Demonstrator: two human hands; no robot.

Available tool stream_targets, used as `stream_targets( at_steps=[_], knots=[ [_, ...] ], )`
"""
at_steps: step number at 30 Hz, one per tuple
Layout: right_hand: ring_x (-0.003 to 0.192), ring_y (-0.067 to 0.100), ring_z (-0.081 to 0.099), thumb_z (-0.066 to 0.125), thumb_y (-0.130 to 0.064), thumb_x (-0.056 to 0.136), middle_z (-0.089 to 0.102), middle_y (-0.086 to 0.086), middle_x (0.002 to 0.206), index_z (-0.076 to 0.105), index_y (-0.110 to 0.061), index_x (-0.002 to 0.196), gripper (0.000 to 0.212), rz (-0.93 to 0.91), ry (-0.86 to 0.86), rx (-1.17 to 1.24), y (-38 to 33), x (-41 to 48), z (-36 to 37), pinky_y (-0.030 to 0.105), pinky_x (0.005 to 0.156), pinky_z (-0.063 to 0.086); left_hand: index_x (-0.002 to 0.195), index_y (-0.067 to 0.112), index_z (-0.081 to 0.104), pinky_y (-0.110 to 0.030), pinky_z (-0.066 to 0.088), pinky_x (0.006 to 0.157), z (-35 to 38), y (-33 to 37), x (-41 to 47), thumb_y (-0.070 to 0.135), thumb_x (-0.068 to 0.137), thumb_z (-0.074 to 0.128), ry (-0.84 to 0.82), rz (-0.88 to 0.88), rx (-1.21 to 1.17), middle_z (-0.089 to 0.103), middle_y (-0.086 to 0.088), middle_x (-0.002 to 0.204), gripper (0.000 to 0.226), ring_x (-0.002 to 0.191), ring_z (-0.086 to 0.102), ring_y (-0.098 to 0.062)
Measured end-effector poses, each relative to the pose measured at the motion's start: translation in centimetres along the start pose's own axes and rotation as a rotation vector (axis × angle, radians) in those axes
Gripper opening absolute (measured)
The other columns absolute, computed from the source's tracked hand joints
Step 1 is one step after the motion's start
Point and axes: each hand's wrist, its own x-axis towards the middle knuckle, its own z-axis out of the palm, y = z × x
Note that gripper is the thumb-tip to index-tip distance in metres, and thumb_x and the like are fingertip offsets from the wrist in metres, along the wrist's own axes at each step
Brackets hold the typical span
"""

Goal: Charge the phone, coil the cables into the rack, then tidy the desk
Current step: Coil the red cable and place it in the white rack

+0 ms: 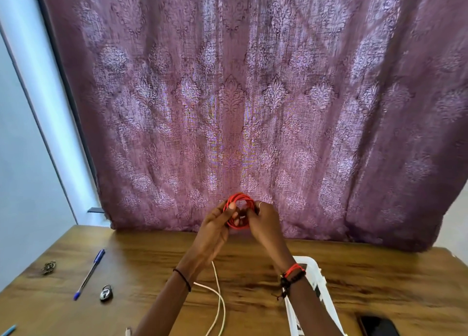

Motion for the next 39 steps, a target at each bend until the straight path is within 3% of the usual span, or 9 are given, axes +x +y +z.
stream_targets(
  at_steps=[6,11,17,21,26,30,32,35,39],
  knots=[
    [0.082,0.024,0.065,0.059,-0.018,0.09,0.071,0.014,0.089,0.069,-0.011,0.087,0.012,-0.014,0.019,0.205,0.0,0.2,-0.3,0.036,0.075,0.05,0.115,0.007,0.057,-0.019,0.049,0.085,-0.3,0.9,-0.1,0.01,0.092,0.051,0.01,0.17,0.468,0.072,0.008,0.098,0.024,0.097,0.062,-0.007],
    [0.076,0.017,0.06,0.061,-0.004,0.086,0.068,0.01,0.08,0.063,-0.018,0.076,0.017,0.024,-0.04,0.516,-0.8,-0.5,-1.3,0.037,0.075,0.05,0.11,0.02,0.057,-0.013,0.047,0.083,0.0,1.7,0.0,0.006,0.094,0.048,-0.017,0.255,0.604,0.071,0.017,0.096,0.023,0.094,0.061,0.004],
    [0.073,0.017,0.063,0.064,0.007,0.079,0.07,0.012,0.078,0.053,-0.024,0.111,0.046,-0.001,-0.069,0.8,-1.3,-0.7,-2.8,0.023,0.07,0.05,0.11,0.019,0.059,-0.016,0.048,0.083,0.1,2.0,0.5,0.014,0.092,0.051,-0.026,0.255,0.619,0.071,0.013,0.095,0.02,0.093,0.062,0.001],
    [0.078,0.017,0.063,0.063,0.005,0.08,0.071,0.012,0.086,0.05,-0.027,0.126,0.057,-0.04,-0.198,0.869,-1.1,-0.3,-3.5,0.023,0.073,0.05,0.117,0.002,0.055,-0.012,0.048,0.074,-0.3,2.1,0.9,0.004,0.095,0.045,-0.035,0.244,0.605,0.071,0.016,0.084,0.024,0.081,0.061,0.005],
    [0.063,0.012,0.054,0.062,0.002,0.067,0.063,0.008,0.085,0.06,-0.016,0.119,0.055,0.145,-0.379,1.131,-1.0,0.2,-4.1,0.017,0.051,0.046,0.11,-0.002,0.055,-0.011,0.046,0.069,-0.1,2.2,0.9,0.002,0.095,0.045,-0.06,0.252,0.644,0.068,0.017,0.077,0.019,0.075,0.059,0.007],
    [0.064,0.011,0.056,0.065,0.008,0.055,0.065,0.003,0.077,0.059,-0.025,0.099,0.055,0.122,-0.287,0.785,-1.8,0.1,-3.3,0.021,0.056,0.048,0.101,0.012,0.059,-0.015,0.046,0.073,0.2,1.9,0.9,0.02,0.087,0.051,-0.013,0.293,0.697,0.064,0.011,0.082,0.018,0.075,0.057,0.004],
    [0.067,0.015,0.058,0.065,0.011,0.067,0.064,0.008,0.078,0.054,-0.03,0.098,0.053,0.082,-0.147,0.562,-1.9,-0.1,-2.5,0.028,0.06,0.051,0.105,0.004,0.059,-0.012,0.044,0.073,0.0,1.3,1.1,0.013,0.091,0.052,0.015,0.328,0.747,0.061,0.007,0.084,0.018,0.074,0.056,0.009],
    [0.073,0.018,0.059,0.066,-0.004,0.077,0.063,0.009,0.085,0.046,-0.038,0.106,0.049,-0.045,-0.032,0.346,-1.1,-0.5,-1.8,0.04,0.074,0.054,0.111,0.0,0.055,-0.011,0.044,0.074,-0.4,0.9,1.2,0.006,0.095,0.047,0.03,0.368,0.842,0.062,0.001,0.089,0.019,0.077,0.055,0.008],
    [0.084,0.023,0.063,0.072,-0.011,0.075,0.061,0.003,0.092,0.047,-0.021,0.102,0.038,-0.036,-0.043,0.201,-0.8,-0.5,-2.0,0.038,0.078,0.055,0.109,0.011,0.054,-0.017,0.046,0.073,-1.0,0.8,1.0,0.026,0.091,0.045,0.028,0.391,0.958,0.063,0.004,0.089,0.025,0.077,0.056,0.005]
  ],
)
